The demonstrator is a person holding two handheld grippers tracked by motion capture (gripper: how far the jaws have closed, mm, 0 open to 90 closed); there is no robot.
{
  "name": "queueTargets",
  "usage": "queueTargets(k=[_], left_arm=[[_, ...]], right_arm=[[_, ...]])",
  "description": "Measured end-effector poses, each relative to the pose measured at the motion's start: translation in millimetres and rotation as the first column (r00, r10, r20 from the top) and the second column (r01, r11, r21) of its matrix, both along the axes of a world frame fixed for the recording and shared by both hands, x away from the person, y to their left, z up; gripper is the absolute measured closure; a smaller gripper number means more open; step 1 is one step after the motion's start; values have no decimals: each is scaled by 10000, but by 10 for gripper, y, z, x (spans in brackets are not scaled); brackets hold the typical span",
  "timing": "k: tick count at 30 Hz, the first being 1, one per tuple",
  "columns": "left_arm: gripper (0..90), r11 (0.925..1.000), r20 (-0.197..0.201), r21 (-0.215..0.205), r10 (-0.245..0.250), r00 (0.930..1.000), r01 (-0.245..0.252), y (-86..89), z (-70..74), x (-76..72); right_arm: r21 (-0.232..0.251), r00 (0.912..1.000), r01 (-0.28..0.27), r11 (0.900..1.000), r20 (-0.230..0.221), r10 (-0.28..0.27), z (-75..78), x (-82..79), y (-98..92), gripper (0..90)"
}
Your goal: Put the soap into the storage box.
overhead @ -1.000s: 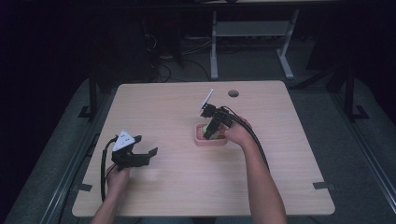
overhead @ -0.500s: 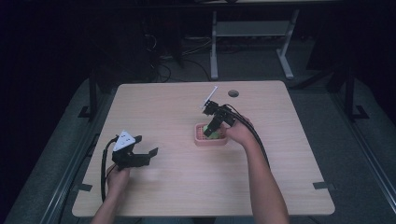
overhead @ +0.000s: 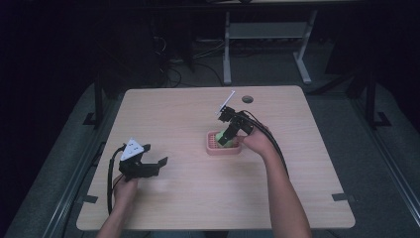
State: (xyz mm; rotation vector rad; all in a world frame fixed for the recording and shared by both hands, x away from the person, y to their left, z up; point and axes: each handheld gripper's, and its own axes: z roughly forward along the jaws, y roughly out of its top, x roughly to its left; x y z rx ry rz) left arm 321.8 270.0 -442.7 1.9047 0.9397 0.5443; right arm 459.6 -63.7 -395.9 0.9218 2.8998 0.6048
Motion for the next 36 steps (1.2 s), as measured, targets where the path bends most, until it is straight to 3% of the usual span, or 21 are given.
queueTargets(k=[26,36], left_arm=[[143,10000,-1,95,-4,10000,4,-8,-14,0],[143,9999,10,110,-36,10000,36,-17,-15,-1]], right_arm=[[235,9994,344,9991,14,-345,36,-137,-271,235],[265,9993,244,9994,273,-252,116,-206,-301,234]])
